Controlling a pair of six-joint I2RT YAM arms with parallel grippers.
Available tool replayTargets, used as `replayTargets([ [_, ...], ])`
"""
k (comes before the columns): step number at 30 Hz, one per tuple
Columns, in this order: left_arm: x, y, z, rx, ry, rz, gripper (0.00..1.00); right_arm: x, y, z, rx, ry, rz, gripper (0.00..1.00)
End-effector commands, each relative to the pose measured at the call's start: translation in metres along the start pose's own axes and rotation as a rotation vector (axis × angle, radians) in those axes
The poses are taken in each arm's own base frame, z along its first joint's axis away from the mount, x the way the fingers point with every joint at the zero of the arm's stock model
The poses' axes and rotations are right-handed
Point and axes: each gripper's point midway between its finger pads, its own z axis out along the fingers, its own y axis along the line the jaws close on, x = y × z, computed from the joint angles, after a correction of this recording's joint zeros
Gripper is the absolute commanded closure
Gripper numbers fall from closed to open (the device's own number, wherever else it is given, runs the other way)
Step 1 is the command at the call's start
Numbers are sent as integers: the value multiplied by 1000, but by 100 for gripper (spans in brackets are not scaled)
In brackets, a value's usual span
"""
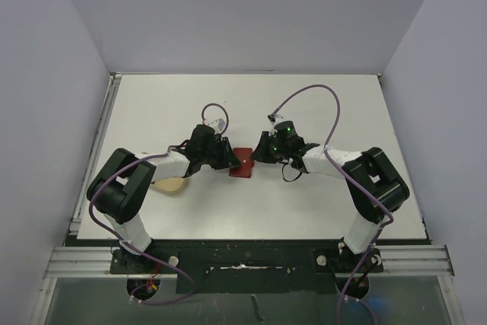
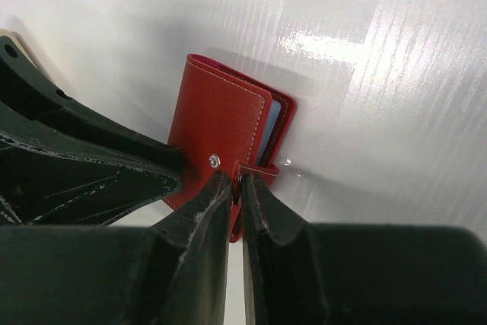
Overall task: Put the credit cards into the card holder
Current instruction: Close the card holder at the center of the board.
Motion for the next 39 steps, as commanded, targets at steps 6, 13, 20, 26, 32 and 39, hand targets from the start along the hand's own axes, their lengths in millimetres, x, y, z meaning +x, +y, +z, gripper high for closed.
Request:
replayTargets([
  [6,-38,9,-11,-135,-47,91,67,-24,15,-7,-37,-66,-19,90],
  [13,-42,8,-15,-140,-53,113,62,-25,13,-8,-24,-66,-27,90],
  [20,-35,19,-10,-178,-19,145,58,-26,13,-8,-20,-67,-35,90],
  [26,-19,26,1,-198,38,99,61,-29,13,-12,-12,-76,-46,90],
  [32,-1,20,2,-203,23,20,68,-29,13,-15,-8,-72,-62,89],
  [39,9,16,4,-205,28,-16,72,-28,14,-10,-16,-52,-73,87],
])
